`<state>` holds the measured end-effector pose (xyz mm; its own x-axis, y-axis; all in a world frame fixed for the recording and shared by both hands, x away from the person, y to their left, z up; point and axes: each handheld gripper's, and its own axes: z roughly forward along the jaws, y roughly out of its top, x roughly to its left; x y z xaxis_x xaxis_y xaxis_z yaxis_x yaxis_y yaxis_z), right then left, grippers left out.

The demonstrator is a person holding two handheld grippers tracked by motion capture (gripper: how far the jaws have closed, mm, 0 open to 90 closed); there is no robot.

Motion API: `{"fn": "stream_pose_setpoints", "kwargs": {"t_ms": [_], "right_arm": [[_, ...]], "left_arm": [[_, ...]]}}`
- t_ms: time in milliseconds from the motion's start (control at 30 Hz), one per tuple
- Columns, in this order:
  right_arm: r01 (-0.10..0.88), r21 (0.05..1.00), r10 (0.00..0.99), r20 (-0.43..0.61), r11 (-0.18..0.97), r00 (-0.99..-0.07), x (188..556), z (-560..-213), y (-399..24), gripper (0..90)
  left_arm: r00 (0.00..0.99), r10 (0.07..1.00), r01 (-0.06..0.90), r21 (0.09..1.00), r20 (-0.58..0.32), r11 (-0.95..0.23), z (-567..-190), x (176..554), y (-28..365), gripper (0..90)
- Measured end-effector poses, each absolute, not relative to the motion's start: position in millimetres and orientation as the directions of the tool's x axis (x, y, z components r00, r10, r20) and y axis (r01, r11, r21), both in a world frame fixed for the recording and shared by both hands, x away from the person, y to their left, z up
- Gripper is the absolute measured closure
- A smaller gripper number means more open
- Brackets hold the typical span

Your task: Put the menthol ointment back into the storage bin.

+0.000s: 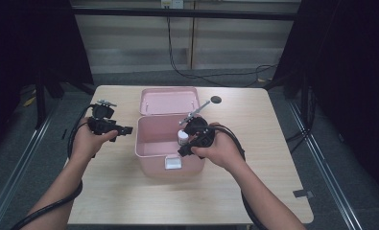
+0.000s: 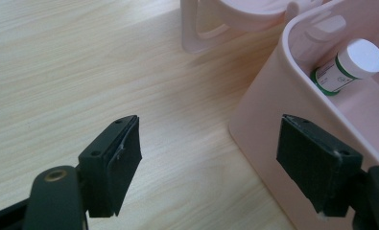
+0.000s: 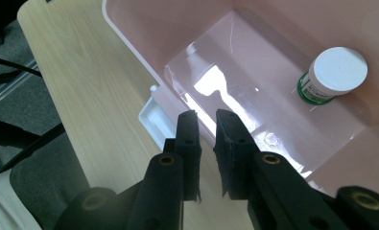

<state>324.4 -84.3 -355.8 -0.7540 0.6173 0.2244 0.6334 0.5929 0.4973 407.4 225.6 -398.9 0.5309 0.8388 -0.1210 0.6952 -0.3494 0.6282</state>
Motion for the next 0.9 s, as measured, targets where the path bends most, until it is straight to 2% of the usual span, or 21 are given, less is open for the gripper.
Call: {"fn": "stream_pose_setpoints", "kwargs": {"t_ms": [300, 500, 633, 900], "right_arm": [[0.622, 0.485, 0.614, 0.202, 0.614, -0.763, 325, -362, -83, 76.3], [0.617, 0.495, 0.601, 0.216, 0.612, -0.769, 327, -363, -83, 78.4], [0.616, 0.504, 0.597, 0.223, 0.606, -0.771, 328, -361, -85, 83.3], [0.596, 0.508, 0.577, 0.218, 0.622, -0.787, 328, -362, -86, 81.5]], "left_arm": [[0.531, 0.838, 0.698, 0.625, -0.126, -0.348, -401, 408, 225, 23.1], [0.528, 0.840, 0.703, 0.620, -0.125, -0.349, -399, 409, 227, 23.2], [0.525, 0.842, 0.700, 0.627, -0.125, -0.343, -397, 412, 227, 23.1], [0.491, 0.857, 0.720, 0.626, -0.155, -0.299, -386, 428, 223, 22.8]]}}
